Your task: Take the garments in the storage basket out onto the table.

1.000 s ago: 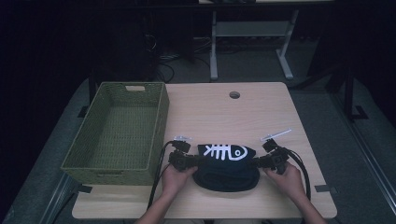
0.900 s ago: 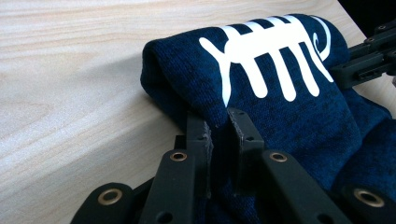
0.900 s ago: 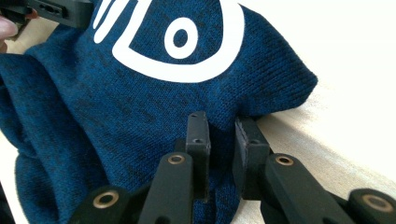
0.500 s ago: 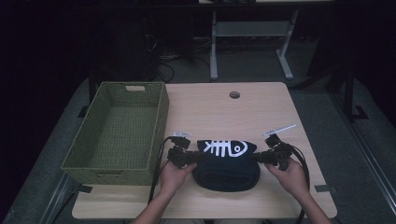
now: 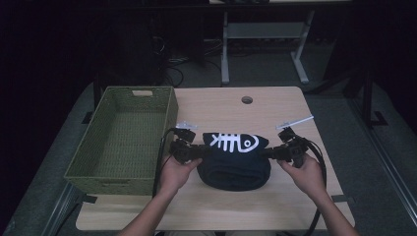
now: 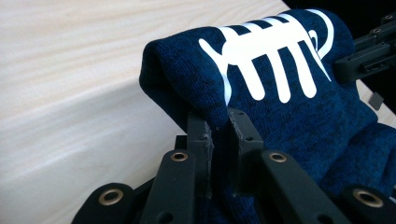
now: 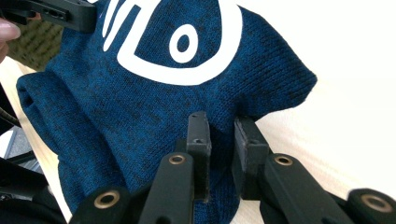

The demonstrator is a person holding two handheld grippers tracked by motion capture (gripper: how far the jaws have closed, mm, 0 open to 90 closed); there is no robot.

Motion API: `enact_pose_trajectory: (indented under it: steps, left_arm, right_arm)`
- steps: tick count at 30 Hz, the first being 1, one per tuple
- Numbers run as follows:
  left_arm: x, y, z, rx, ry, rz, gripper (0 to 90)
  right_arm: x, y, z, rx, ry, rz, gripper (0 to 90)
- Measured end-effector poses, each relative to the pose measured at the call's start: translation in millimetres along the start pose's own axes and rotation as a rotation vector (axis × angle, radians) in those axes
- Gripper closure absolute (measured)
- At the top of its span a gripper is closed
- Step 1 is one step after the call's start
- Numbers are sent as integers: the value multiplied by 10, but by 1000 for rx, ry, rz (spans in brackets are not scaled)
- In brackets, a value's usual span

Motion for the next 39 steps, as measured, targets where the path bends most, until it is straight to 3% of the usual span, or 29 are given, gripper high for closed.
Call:
enact_pose_trajectory:
  steps: [12,39]
  left_arm:
    - [150,221,-360,-30,8,-6,811]
    - [503,364,-1007,-48,55,-4,810]
  right_arm:
    - [222,408,-67,-20,20,-24,784]
    - [747,1026,53,-1,35,-106,783]
Point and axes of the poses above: each handheld gripper's, and its own axes: z roughly forward along the jaws, y roughly out of its top, x roughly to its left, the point moved 9 cm from there along z, roughly forward along the jaws, and after that the axes turned 4 degrees about -y, right-handed, at the moved point
